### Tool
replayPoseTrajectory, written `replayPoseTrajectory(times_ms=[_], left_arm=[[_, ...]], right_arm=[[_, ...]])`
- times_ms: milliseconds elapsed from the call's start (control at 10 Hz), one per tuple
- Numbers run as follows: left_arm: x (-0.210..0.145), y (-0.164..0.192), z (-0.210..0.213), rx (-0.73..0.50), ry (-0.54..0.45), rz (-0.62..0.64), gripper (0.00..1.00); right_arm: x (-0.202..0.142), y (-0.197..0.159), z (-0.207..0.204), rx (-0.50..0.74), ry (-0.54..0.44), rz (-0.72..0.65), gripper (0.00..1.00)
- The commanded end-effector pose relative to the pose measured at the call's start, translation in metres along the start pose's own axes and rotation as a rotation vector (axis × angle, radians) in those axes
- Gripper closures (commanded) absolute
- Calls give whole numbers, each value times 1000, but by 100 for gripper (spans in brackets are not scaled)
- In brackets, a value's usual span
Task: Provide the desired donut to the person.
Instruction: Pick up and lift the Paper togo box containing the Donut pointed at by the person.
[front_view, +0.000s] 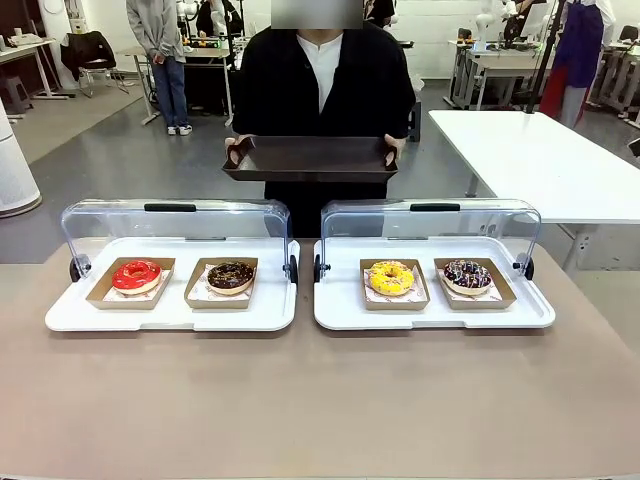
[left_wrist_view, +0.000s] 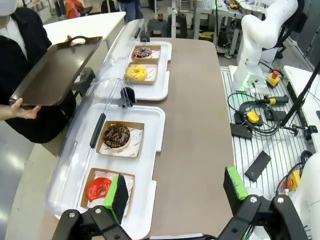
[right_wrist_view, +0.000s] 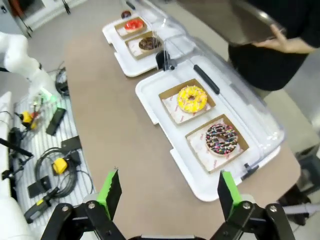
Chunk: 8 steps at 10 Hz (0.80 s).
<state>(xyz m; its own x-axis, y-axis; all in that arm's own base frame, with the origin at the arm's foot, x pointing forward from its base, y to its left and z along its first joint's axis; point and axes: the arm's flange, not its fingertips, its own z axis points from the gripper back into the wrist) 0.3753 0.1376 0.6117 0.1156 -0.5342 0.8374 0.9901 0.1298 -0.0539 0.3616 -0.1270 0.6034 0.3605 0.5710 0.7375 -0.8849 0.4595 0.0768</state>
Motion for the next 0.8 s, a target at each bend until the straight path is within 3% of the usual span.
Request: replayPoseTrajectory(times_ms=[0,500,700], left_arm=[[10,-1,5,1,-2,-34,0],[14,-5,-6,29,13,-19,0],[16,-2,-1,0,31,-20,0]], right_arm=[[-11,-15,-3,14,-59,25,0],[-19,-23,-11,2,-131,54,0],[-20,-24,-9,-2,-102,29,0]])
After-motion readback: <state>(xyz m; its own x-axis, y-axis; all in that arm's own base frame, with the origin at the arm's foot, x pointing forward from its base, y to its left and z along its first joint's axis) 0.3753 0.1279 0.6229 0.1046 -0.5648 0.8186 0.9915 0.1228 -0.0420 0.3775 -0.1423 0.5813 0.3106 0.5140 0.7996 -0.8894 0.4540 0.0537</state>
